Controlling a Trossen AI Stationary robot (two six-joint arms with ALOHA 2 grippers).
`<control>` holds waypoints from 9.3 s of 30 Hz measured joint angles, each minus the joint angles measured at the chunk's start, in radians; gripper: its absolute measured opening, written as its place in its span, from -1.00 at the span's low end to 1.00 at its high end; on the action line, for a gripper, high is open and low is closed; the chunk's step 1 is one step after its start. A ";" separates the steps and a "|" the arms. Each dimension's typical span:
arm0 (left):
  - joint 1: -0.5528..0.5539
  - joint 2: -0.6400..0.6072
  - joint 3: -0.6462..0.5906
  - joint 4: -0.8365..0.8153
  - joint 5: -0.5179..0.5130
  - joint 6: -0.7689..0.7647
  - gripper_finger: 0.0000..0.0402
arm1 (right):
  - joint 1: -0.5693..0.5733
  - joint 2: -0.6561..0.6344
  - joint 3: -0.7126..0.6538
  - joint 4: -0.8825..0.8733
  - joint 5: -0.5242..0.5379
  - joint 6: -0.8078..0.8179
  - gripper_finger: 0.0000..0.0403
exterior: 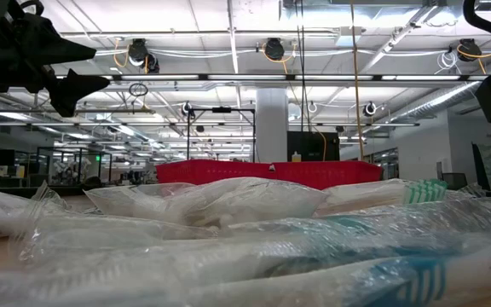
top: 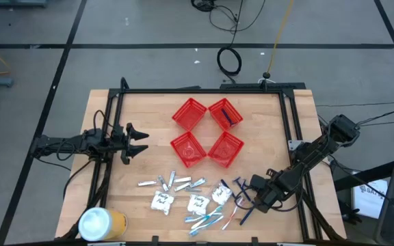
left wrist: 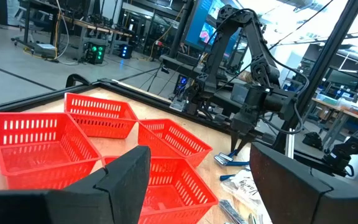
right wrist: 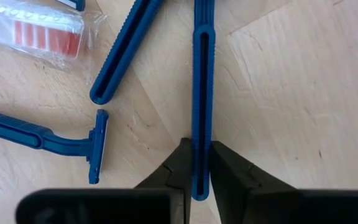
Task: Pick & Place Travel size toiletries
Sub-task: Put the blue razor into the top right red bin
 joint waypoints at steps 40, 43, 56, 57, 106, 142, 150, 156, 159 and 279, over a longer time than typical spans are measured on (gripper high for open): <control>0.000 0.000 0.000 0.000 0.000 0.000 0.35 | -0.007 -0.241 -0.001 0.072 0.197 -0.040 -0.86; 0.000 0.000 0.000 0.000 0.000 0.000 0.35 | -0.022 -0.241 -0.001 0.101 0.218 -0.074 -0.86; 0.000 0.000 0.000 0.000 0.000 0.000 0.35 | -0.136 -0.241 -0.001 0.283 0.267 -0.377 -0.85; 0.000 0.000 0.000 0.000 0.000 0.000 0.35 | -0.144 -0.241 -0.001 0.301 0.267 -0.408 -0.84; 0.000 0.000 0.000 0.000 0.000 0.000 0.35 | -0.935 -0.241 -0.051 0.869 0.192 -1.252 -0.88; 0.000 0.000 0.000 0.000 0.000 0.000 0.35 | -1.252 -0.036 0.158 0.355 0.049 -1.188 -0.88; 0.000 0.000 0.000 0.000 0.000 0.000 0.35 | -1.248 -0.036 0.132 0.349 0.049 -1.186 -0.88; 0.000 0.000 0.000 0.000 0.000 0.000 0.35 | -1.248 -0.036 0.131 0.347 0.049 -1.160 -0.76; 0.000 0.000 0.000 0.000 0.000 0.000 0.35 | -1.248 -0.036 0.131 0.347 0.050 -1.155 -0.66; 0.000 0.000 0.000 0.000 0.000 0.000 0.35 | 0.056 -0.135 -0.188 0.624 -0.069 -0.821 -0.57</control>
